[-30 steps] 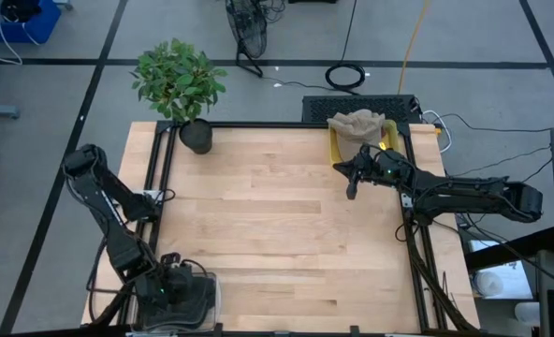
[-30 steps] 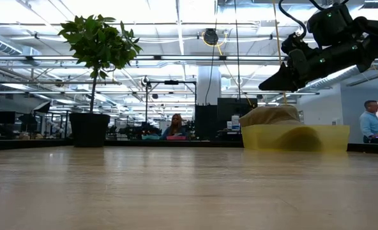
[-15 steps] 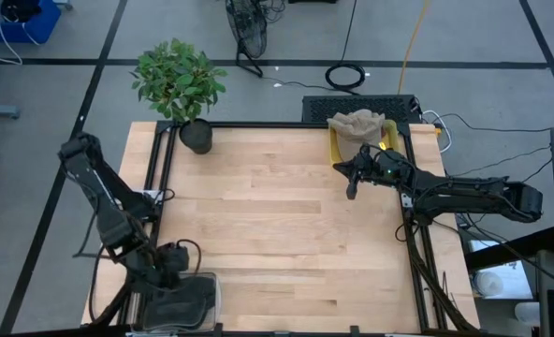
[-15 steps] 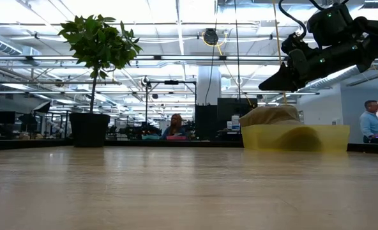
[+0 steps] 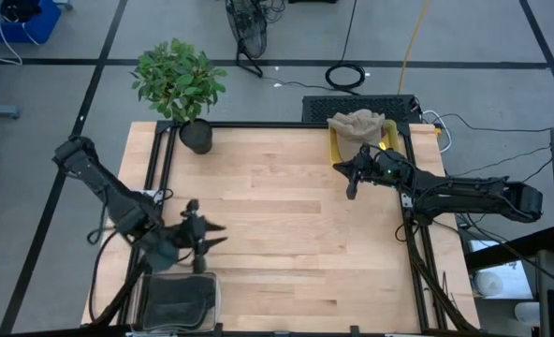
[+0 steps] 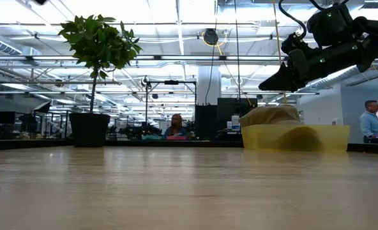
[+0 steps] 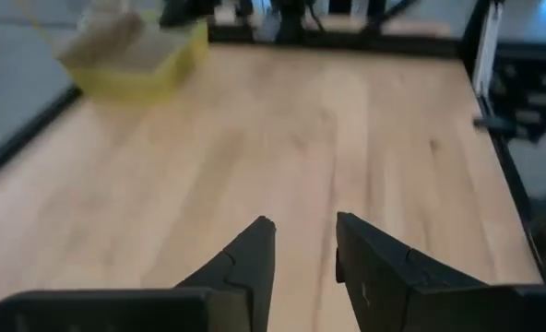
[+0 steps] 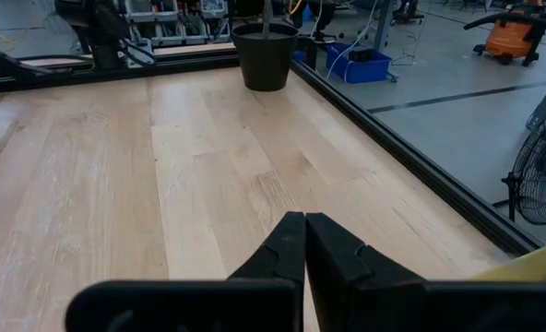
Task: Pick & Place hat
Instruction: Return to Home Position
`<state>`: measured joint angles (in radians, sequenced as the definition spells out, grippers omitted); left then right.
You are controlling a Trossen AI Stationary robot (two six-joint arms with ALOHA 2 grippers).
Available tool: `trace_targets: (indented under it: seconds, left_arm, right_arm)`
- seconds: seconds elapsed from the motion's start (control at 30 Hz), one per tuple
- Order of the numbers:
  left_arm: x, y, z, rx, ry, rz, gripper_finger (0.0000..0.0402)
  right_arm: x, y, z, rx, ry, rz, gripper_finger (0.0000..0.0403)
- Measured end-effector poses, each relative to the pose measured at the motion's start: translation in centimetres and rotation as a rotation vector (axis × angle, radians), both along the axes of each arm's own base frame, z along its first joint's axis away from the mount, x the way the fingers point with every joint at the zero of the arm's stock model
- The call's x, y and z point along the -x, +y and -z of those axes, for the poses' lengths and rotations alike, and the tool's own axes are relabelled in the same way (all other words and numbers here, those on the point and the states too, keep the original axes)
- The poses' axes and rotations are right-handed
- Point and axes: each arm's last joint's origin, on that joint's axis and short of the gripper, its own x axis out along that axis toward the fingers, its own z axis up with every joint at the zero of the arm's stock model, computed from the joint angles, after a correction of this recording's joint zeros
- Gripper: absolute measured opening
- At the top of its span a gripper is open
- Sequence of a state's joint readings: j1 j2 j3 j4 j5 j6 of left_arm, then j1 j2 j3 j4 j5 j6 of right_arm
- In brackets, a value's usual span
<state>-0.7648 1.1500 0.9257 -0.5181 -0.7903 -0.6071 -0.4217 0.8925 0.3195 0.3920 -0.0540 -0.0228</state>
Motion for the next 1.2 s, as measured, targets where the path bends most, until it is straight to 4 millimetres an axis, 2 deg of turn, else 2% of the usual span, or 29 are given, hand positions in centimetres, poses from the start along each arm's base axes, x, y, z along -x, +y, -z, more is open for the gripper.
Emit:
trace_targets:
  seconds: [0.2, 0.4, 0.57, 0.7, 0.8, 0.97, 1.07, 1.2]
  left_arm:
    - [-4.5, 2.7, -0.4, -0.003, -0.042, 0.038, 0.0120]
    - [-9.3, 5.7, 1.2, -0.011, -0.038, 0.129, 0.0120]
    - [-12.4, 9.2, 2.4, -0.027, -0.074, 0.141, 0.0120]
    - [-13.1, 12.0, 2.0, -0.062, -0.128, 0.060, 0.0120]
    - [-13.4, 13.3, 1.5, -0.070, -0.188, 0.025, 0.0120]
    - [-13.8, 13.2, 1.2, -0.075, -0.238, 0.115, 0.0120]
    - [-13.9, 13.3, 1.4, -0.060, -0.233, 0.077, 0.0120]
    - [-13.8, 13.4, 0.5, -0.074, -0.299, 0.053, 0.0120]
  right_arm:
    - [0.0, 0.0, 0.0, 0.000, 0.000, -0.001, 0.0000]
    - [0.0, 0.0, 0.0, 0.000, 0.000, -0.001, 0.0000]
    - [0.0, 0.0, 0.0, 0.000, -0.001, -0.001, 0.0000]
    - [-0.1, 0.1, -0.1, -0.009, -0.018, -0.047, 0.0000]
    - [-0.3, 0.5, -0.6, -0.029, -0.078, -0.175, 0.0000]
    - [-0.5, 1.0, -1.6, -0.100, -0.195, -0.359, 0.0000]
    - [-0.5, 1.0, -1.8, -0.131, -0.215, -0.363, 0.0001]
    - [-0.5, 1.0, -1.7, -0.141, -0.209, -0.359, 0.0008]
